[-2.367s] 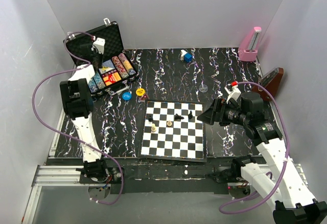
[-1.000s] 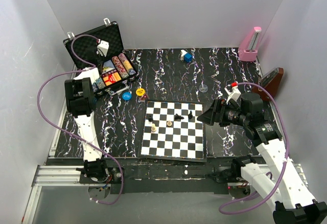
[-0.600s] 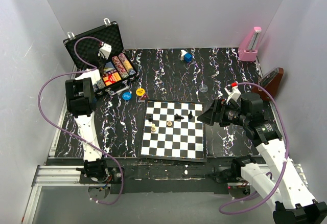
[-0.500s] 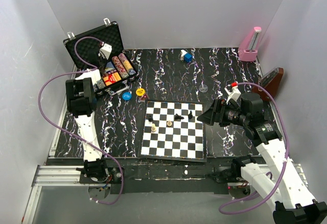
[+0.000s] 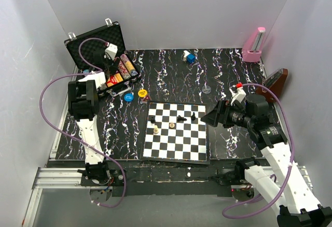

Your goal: Pack up texas hold em set

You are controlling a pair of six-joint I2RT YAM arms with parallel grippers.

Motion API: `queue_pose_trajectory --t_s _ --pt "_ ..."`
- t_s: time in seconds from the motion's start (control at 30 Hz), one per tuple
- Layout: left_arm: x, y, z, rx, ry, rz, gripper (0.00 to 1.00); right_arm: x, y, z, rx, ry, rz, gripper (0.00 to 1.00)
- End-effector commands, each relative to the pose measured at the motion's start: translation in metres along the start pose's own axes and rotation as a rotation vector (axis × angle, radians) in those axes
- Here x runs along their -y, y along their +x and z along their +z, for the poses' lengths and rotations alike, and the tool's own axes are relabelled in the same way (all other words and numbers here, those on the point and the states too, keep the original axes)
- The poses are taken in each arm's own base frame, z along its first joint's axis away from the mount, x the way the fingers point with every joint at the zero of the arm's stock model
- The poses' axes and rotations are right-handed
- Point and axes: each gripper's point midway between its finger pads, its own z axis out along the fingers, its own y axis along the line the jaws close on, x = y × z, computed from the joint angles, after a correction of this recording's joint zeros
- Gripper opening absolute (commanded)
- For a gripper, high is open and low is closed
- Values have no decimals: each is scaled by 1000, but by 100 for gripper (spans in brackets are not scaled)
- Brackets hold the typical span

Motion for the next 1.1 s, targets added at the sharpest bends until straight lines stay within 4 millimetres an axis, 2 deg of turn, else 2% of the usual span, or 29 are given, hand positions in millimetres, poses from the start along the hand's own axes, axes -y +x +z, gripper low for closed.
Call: queue_pose_trajectory --t_s 0.0,0.13,0.23,0.27,0.37,0.47,0.73,0.9,1.07 --pt "-26 -56 -37 131 -74 -21 98 3 -4 -4 37 20 -29 94" --pt "-28 -66 -55 148 -101 -37 98 8 -5 -8 56 55 -47 94" --pt "-33 -66 -67 136 -111 -62 98 16 -8 -12 82 107 -64 95" --pt "-18 -77 -75 149 -90 -63 98 19 -9 -13 91 127 -67 95" --pt "-15 -82 -94 155 -90 -115 98 26 -19 -19 128 188 -91 97" --pt "-12 -87 -118 160 -84 -187 98 38 -29 -24 175 277 -76 98" --pt "-12 -105 -186 165 -16 -459 98 47 -44 -31 191 367 -101 98" --pt "-8 -99 -226 88 38 -549 98 50 -49 -37 187 415 -101 95" --pt "0 -93 -259 12 120 -539 98 51 -50 -37 147 438 -112 95"
